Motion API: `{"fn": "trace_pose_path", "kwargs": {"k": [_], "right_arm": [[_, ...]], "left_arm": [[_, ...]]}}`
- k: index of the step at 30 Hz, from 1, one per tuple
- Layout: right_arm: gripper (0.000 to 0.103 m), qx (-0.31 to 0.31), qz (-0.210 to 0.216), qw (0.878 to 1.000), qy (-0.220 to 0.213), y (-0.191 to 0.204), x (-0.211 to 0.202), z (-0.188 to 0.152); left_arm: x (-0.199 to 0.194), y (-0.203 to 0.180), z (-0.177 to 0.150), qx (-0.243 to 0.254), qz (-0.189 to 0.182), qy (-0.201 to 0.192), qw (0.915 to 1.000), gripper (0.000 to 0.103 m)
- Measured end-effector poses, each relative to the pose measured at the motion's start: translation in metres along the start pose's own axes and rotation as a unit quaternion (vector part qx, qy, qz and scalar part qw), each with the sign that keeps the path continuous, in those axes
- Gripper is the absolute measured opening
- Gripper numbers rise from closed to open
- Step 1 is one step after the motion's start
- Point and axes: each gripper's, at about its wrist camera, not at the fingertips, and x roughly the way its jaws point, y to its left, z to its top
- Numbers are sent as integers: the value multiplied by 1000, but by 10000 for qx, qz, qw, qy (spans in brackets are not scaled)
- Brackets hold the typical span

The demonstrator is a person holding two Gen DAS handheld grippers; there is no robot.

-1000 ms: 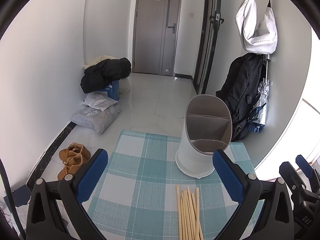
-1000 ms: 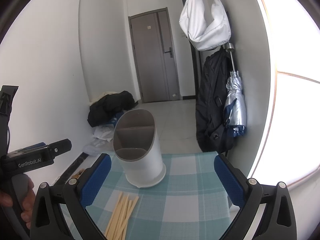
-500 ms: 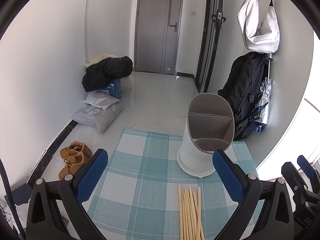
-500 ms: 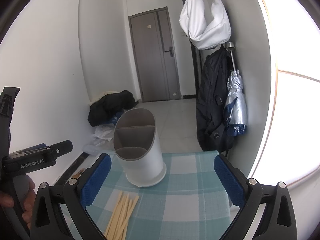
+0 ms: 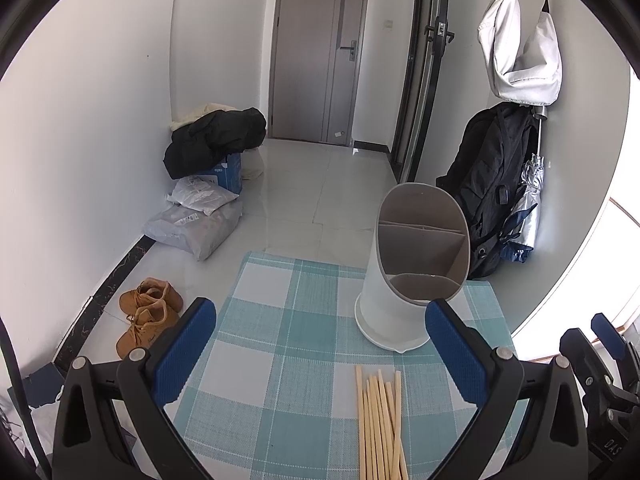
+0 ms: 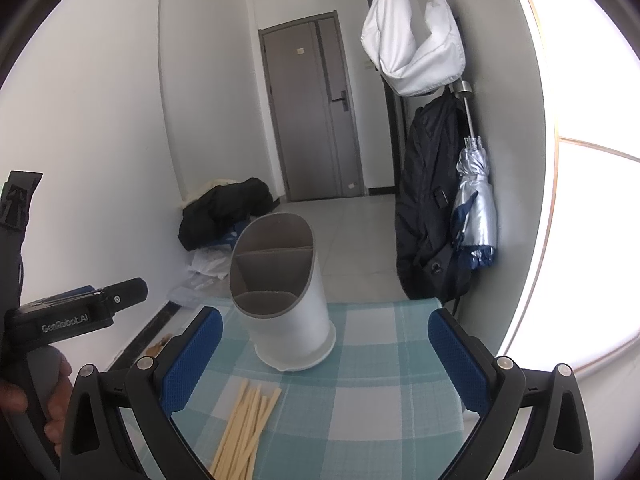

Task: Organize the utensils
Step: 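Lower the right gripper onto the wooden chopsticks and close on one chopstick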

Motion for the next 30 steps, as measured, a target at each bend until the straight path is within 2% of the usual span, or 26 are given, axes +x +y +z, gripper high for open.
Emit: {"fn": "trace_pose_path", "kwargs": {"k": [3,5,10,14,15,17,19,20,21,22,24,30], "right_arm": [[103,4,65,10000,59,1,2,-1],[103,7,209,9995,250,3,8,-2],[101,-184,491,9916,1179,18,42,-11],[83,-379,590,9755,2084,31,78,-27],[79,-399,630,9717,2241,33,86,-31],[78,-398,724,9640,2527,37,104,-39],[70,-402,740,9552,2836,42,121,-47],[63,-364,776,9505,2985,44,130,-50],[55,-318,807,9467,3101,44,137,-53],[52,-314,779,9450,3162,46,142,-55],[50,-373,533,9415,3306,49,154,-63],[38,-373,155,9354,3513,57,174,-77]], "left_arm": [[1,1,0,-15,13,51,10000,102],[5,2,0,34,133,185,9997,102],[18,19,0,-148,259,598,9978,102],[30,42,0,-504,239,962,9938,102],[33,48,0,-594,273,1033,9925,102],[37,58,0,-749,328,1132,9902,102],[40,68,0,-900,350,1222,9878,102],[40,73,0,-1003,302,1260,9865,102],[41,77,1,-1074,259,1281,9856,102],[40,82,1,-1163,217,1294,9845,102],[41,89,2,-1262,219,1298,9832,102],[48,102,1,-1466,210,1417,9788,102]]}}
